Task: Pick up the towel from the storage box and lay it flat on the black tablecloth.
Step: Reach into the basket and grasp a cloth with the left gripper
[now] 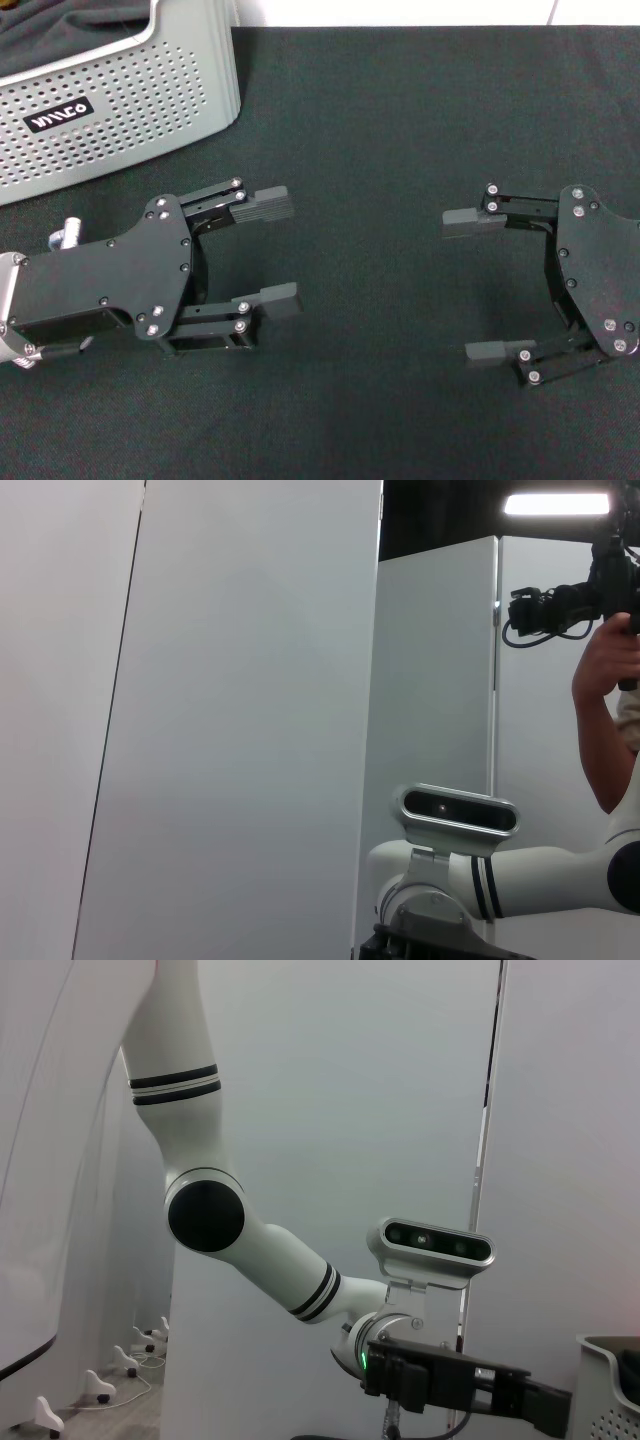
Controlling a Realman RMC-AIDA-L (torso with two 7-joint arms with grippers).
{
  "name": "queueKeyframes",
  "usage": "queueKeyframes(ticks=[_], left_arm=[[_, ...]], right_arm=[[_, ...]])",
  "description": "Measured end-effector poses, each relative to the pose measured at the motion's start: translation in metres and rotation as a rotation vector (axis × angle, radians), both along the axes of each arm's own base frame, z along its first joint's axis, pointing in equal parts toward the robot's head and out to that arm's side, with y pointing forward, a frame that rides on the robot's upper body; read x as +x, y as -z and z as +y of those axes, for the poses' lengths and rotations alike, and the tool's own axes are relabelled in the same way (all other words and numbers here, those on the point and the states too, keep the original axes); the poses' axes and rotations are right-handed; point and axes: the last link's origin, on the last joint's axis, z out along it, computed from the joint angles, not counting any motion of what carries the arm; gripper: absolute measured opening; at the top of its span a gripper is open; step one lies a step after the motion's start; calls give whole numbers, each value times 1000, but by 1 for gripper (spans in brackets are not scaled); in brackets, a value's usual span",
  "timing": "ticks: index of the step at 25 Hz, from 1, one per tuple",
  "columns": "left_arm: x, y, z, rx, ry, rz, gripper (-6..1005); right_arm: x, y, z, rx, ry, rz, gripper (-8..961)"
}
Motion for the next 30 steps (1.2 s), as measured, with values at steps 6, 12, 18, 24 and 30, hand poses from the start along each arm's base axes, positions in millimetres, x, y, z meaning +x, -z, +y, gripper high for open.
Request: queueKeyframes(ticks=[6, 12, 18, 24, 30], left_arm=[[0, 0, 1, 1, 2, 0, 786], [1, -1, 1, 3, 3, -1, 786], [-2, -13, 9, 106, -43, -44, 787], [-11, -55, 23, 359, -158, -195, 787], [-18, -78, 35, 543, -272, -300, 787]], right_arm=[[-1, 0, 0, 2, -4, -1, 886], [-1, -1, 1, 6, -3, 0, 886], [3, -1, 6, 41, 37, -7, 886], [12, -3, 4, 61, 75, -5, 886], [19, -2, 8, 88, 116, -7, 886]])
